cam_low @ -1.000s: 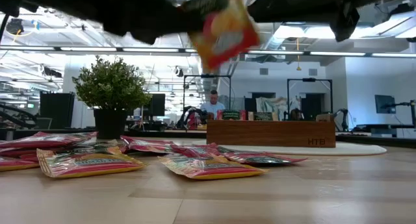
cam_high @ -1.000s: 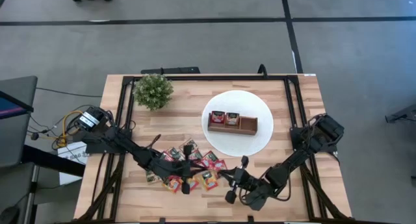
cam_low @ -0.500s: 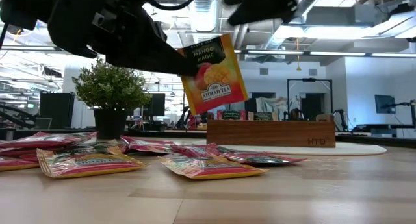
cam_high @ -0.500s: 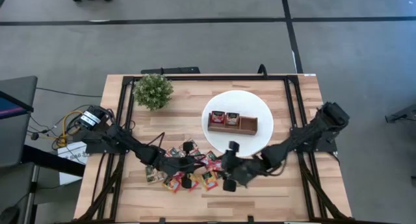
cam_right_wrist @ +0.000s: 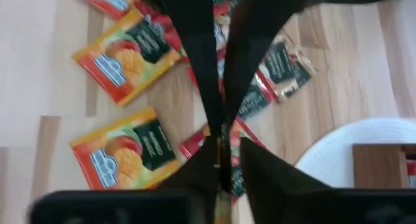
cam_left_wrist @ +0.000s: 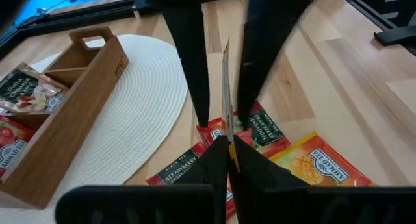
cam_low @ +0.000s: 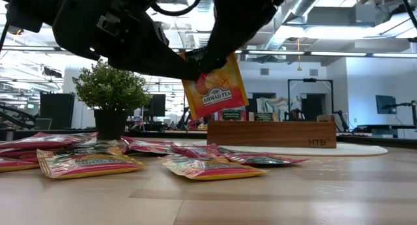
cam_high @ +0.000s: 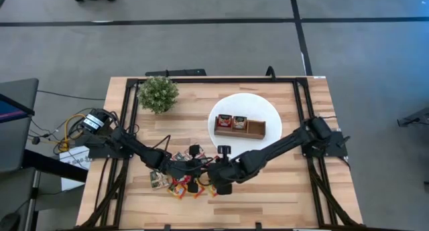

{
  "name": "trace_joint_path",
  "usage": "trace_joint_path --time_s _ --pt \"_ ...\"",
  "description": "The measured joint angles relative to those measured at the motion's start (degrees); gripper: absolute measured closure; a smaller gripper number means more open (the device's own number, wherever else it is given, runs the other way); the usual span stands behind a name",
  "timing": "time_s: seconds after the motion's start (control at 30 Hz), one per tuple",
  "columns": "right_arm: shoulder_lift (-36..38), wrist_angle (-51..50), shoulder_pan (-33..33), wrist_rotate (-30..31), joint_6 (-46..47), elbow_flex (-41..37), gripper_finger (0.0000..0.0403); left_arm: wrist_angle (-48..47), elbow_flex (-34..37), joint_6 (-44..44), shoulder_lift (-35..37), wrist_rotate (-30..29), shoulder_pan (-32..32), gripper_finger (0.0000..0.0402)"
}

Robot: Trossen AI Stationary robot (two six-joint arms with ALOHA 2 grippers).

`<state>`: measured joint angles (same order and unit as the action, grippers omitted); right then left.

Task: Pick & Place Tea
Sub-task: Put the yellow tea bag into the right section of the wooden organizer

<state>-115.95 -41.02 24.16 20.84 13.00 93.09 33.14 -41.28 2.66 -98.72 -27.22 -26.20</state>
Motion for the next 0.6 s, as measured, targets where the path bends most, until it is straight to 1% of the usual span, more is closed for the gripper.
trace_joint_path --time_s 0.07,0.1,0.23,0.3,0.33,0.4,0.47,0.5,0.6 --pt "-0.44 0.08 0.06 0.05 0.02 0.46 0.0387 0.02 0.0 -0.01 0.0 0.0 0.0 0.0401" --pt "-0.36 -0.32 0.1 0.21 0.19 0.45 0.0394 0.02 0.0 0.04 0.0 0.09 0.0 0.0401" --pt "0.48 -2.54 0.45 0.58 1.95 0.49 0.0398 -2.51 -0.07 1.03 0.93 1.62 0.0 0.0379" --pt "1.83 -6.04 1.02 2.59 2.73 -0.32 0.04 -5.05 -0.03 1.04 2.19 1.54 -0.09 0.0359" --pt "2.92 -6.15 1.1 3.43 3.57 -1.19 0.0399 -6.49 -0.02 1.12 3.25 1.19 -0.29 0.0348" --pt "6.47 -9.02 1.19 4.92 5.71 -4.69 0.0401 -9.24 -0.02 1.32 5.61 -0.61 -0.99 0.0327" --pt "11.08 -8.48 1.06 6.35 7.67 -9.67 0.0401 -12.22 -0.1 1.42 7.58 -1.46 -2.06 0.0312" --pt "14.07 -8.49 0.73 6.92 8.43 -12.59 0.0401 -13.68 0.09 1.38 8.77 -2.06 -2.63 0.0306" --pt "24.32 -8.13 -0.92 7.88 10.94 -21.46 0.0401 -13.36 -0.09 0.54 10.19 -2.89 -4.09 0.0301"
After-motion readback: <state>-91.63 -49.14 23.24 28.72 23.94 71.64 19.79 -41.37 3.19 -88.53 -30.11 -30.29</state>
